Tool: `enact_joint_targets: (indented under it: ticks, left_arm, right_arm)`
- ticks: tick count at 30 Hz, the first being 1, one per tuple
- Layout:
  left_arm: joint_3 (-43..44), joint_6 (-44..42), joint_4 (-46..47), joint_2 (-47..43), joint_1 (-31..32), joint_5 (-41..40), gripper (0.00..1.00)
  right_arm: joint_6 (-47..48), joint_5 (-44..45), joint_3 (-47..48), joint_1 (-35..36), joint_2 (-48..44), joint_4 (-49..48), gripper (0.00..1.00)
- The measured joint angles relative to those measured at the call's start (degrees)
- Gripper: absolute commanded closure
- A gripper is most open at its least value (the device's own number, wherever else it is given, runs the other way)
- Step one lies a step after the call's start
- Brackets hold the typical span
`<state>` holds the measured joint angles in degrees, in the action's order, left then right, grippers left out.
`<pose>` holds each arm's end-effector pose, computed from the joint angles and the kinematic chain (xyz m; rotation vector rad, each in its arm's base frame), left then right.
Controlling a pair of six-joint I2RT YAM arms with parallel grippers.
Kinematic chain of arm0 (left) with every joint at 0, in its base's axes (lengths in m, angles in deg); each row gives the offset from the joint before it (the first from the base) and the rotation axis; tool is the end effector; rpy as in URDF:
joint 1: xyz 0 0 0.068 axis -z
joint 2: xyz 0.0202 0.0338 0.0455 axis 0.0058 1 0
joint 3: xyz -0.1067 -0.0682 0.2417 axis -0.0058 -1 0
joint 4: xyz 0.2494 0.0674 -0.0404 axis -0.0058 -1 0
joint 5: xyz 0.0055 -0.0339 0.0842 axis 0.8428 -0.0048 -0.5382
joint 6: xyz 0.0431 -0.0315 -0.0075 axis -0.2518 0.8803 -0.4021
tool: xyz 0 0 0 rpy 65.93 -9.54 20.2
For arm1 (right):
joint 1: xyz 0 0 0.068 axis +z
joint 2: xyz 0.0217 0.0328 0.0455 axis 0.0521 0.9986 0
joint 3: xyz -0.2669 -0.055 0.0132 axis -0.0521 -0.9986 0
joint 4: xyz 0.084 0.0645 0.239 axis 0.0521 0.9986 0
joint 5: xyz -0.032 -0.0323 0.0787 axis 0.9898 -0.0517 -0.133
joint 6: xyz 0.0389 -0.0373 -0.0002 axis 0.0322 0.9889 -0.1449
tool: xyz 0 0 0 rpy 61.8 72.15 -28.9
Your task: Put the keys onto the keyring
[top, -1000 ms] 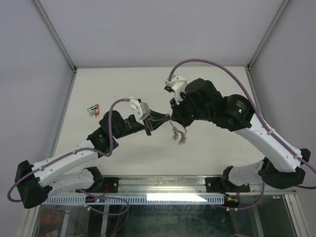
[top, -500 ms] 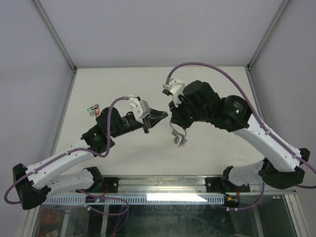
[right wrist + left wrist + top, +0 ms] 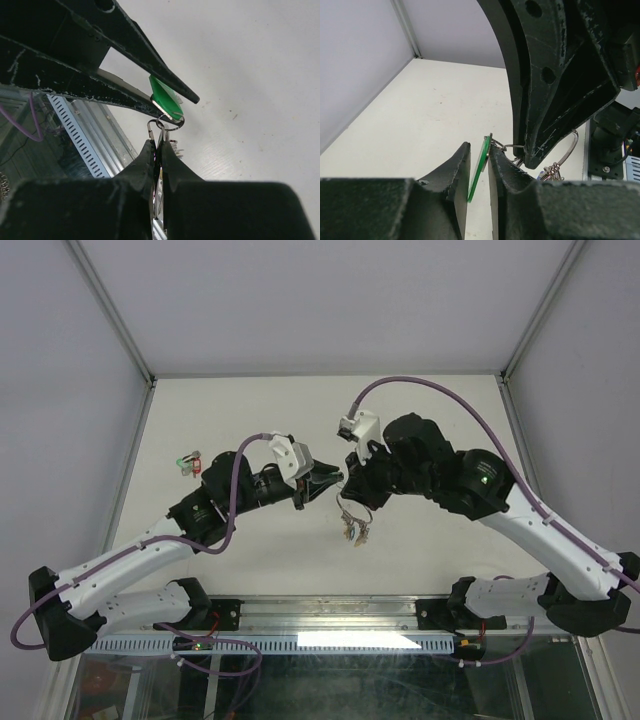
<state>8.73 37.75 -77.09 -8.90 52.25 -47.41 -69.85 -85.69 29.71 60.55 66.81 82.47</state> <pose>0.1363 -0.1923 0.3689 1.0108 1.3203 -0.7848 0.1180 0.1903 0.4369 -1.0834 2.0299 0.6502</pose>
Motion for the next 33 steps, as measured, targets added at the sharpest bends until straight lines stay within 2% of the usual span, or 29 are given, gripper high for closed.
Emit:
enact_joint_targets:
  ticks: [17,26,33]
  left_arm:
    - [0.5,-0.7,-0.7,0.0,-0.1,2.8,0.48]
    - [1.1,0.0,-0.7,-0.7,-0.1,2.2,0.45]
    - [2.4,0.2,-3.5,-2.4,-0.1,0.0,0.43]
  right_arm:
    - [-9.6,-10.3,-21.5,-1.4,-13.5,-25.7,1.0]
    - [-15.2,-9.5,-31.5,-1.0,-20.4,-40.4,1.0]
    - [-16.6,-5.8,-33.0,-1.0,-23.1,-46.4,1.0]
